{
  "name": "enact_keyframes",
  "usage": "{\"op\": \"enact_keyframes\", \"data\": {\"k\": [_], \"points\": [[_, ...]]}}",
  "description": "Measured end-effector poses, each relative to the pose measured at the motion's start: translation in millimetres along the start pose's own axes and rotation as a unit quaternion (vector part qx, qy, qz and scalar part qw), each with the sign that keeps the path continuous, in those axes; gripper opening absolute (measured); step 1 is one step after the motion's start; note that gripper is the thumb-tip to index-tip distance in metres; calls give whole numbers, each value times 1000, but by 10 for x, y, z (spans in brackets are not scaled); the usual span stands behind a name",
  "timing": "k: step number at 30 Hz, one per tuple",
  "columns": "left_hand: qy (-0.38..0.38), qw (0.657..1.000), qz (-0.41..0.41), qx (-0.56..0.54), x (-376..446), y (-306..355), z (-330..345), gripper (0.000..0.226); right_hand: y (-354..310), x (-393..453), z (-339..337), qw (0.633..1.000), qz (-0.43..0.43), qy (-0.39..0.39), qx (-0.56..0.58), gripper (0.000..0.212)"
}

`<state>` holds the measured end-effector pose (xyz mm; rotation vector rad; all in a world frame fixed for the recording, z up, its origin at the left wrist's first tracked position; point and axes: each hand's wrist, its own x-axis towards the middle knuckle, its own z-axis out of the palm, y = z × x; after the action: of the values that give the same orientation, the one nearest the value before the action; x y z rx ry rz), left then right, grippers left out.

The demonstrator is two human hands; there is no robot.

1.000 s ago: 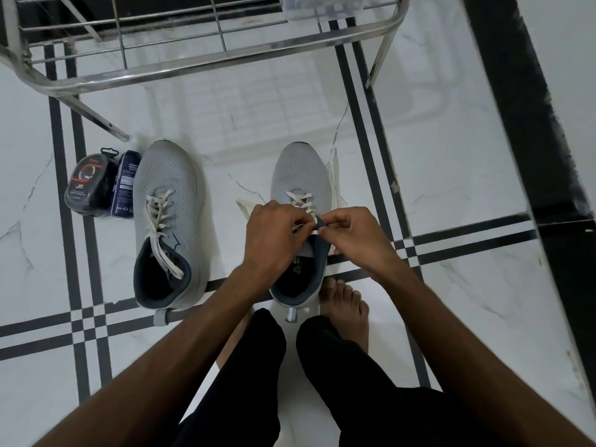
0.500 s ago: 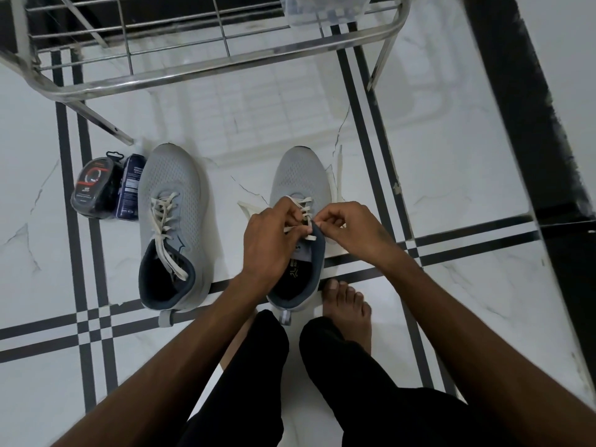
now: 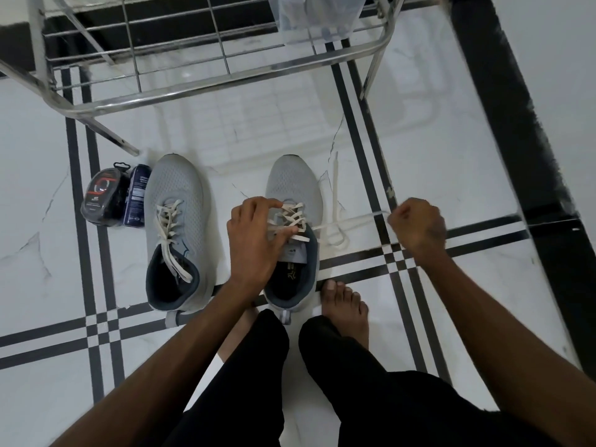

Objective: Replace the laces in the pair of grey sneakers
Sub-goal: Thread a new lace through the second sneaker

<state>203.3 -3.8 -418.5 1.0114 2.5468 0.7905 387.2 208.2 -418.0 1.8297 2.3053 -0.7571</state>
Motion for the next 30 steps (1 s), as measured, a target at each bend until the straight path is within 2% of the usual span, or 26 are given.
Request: {"op": "enact_keyframes", "data": {"k": [2,3,4,6,7,9,11,13,15,18,20,22,24,26,27,28,30], "points": [[-1,1000,-11,-12,2,-18,-18,42,92,20,-84,998,24,37,-41,10],[-3,1000,-14,-17,-2,-17,-16,41,73,-5,-102,998,-2,45,-45,14],[-5,1000,-14,-21,-8,-22,-6,41,-1,-65,-91,997,-49,42,-36,26],[-11,999,-15,-26,-20,-9,27,40,-238,-272,-25,985,-170,-16,38,42],[-14,999,-15,-26,-25,2,44,40,-374,-374,32,971,-218,-67,73,40],[-18,1000,-14,-21,-25,18,68,41,-624,-509,175,942,-289,-163,53,30],[-21,999,-14,-20,-29,21,88,42,-754,-539,283,929,-308,-205,16,23],[-20,999,-20,-21,-38,16,85,41,-766,-480,325,934,-294,-201,18,15],[-11,999,-27,-32,-45,-7,70,39,-677,-381,306,954,-254,-160,0,12],[-4,998,-36,-43,-58,-18,36,38,-357,-123,100,994,-92,-50,-24,13],[-7,998,-44,-40,-78,-30,22,39,-79,8,-109,1000,16,6,-23,18],[-17,997,-58,-57,-101,-32,24,41,78,34,-231,997,75,16,6,20],[-26,995,-69,-66,-102,10,25,41,45,-7,-268,995,96,7,32,19],[-14,997,-56,-48,-101,58,-1,37,-129,-100,-273,987,108,-47,108,19],[-2,998,-35,-43,-108,95,-36,32,-253,-170,-295,967,121,-109,195,18],[8,999,-9,-49,-115,136,-89,27,-395,-252,-325,924,137,-191,302,17],[-26,992,30,-117,-116,245,-218,22,-673,-439,-390,798,141,-325,487,12]]}}
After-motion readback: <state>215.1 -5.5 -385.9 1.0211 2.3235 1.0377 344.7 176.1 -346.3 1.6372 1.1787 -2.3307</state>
